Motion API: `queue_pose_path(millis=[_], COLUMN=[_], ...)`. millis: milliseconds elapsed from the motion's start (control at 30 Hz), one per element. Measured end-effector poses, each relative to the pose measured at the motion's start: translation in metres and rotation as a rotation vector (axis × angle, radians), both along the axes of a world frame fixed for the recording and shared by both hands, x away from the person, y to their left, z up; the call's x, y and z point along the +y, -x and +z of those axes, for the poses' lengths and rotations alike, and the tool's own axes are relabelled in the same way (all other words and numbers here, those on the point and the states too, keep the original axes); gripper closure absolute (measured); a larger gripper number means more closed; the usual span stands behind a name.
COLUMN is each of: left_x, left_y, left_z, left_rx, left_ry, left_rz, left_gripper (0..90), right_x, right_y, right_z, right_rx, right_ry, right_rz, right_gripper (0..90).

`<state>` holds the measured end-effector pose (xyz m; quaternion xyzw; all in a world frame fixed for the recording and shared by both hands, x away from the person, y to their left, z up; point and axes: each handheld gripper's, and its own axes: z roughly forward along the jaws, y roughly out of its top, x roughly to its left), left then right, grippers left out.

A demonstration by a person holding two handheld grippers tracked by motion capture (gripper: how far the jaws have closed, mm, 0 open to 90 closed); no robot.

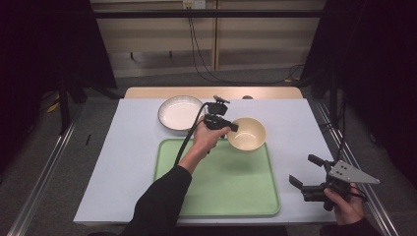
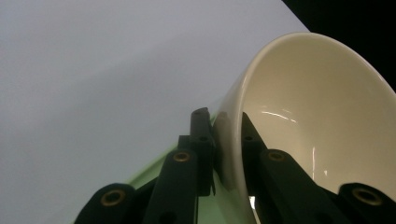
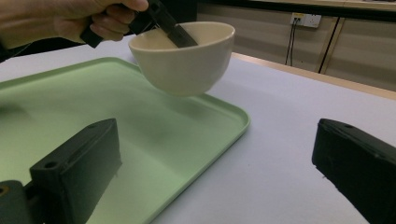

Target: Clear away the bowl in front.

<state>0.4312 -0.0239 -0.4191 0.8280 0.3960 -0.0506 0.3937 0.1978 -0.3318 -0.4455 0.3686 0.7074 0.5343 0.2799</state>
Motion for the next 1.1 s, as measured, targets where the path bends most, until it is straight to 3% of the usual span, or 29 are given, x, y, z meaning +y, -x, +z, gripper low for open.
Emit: queue_pose_path(millis=[167, 367, 700, 1100], left_x=[-0.01, -0.022, -0.03, -0.031], left_y=[0.001, 0.003, 0.004, 0.006], left_z=[-0.012, -0.02, -0.032, -0.035], left_rx=[0.022, 0.021, 0.04, 0.017], left_ry=[-0.013, -0.034, -0.052, -0.067], left_rz=[-0.003, -0.023, -0.026, -0.037], left_gripper=[82.1, 82.2, 81.9, 82.3], right_x=[0.0, 0.0, 0.0, 0.0], right_y=[0.0, 0.0, 0.0, 0.0], right_z=[0.0, 0.0, 0.0, 0.0], right_rx=[-0.003, -0.002, -0.001, -0.002], right_ry=[0.0, 0.0, 0.001, 0.0], right_rz=[-0.002, -0.003, -0.002, -0.001], right_gripper=[0.8, 0.8, 0.8, 0.8])
